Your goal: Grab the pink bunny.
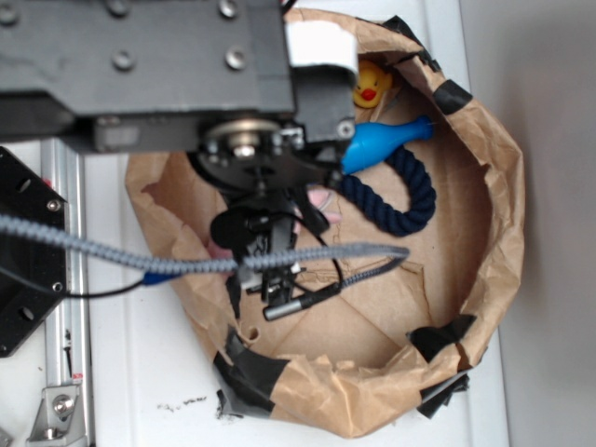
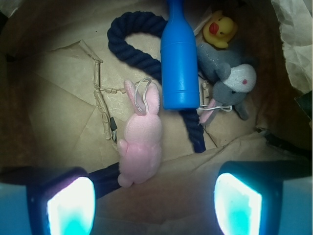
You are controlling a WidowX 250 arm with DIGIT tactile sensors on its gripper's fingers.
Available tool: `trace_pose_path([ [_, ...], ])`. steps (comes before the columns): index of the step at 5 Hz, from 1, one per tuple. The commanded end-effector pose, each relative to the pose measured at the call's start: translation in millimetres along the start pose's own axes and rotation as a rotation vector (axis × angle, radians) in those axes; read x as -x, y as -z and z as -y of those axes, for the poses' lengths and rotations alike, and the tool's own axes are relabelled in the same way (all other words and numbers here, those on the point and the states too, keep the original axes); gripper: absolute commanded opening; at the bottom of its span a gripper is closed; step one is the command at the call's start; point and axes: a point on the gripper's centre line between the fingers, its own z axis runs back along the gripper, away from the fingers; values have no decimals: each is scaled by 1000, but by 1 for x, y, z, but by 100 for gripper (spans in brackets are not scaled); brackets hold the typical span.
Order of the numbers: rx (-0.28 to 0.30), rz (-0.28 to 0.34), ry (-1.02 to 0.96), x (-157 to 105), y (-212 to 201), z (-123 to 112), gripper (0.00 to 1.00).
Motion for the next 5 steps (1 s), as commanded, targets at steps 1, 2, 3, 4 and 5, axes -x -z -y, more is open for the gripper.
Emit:
trace_pose_path([
  [1, 88, 8, -15, -12, 71, 11, 100],
  [2, 69, -50, 87, 0, 99, 28, 100],
  [3, 24, -37, 89, 2, 113, 33, 0],
  [4, -31, 15, 88, -15, 101, 33, 0],
  [5, -37, 81, 90, -38, 55, 29, 0],
])
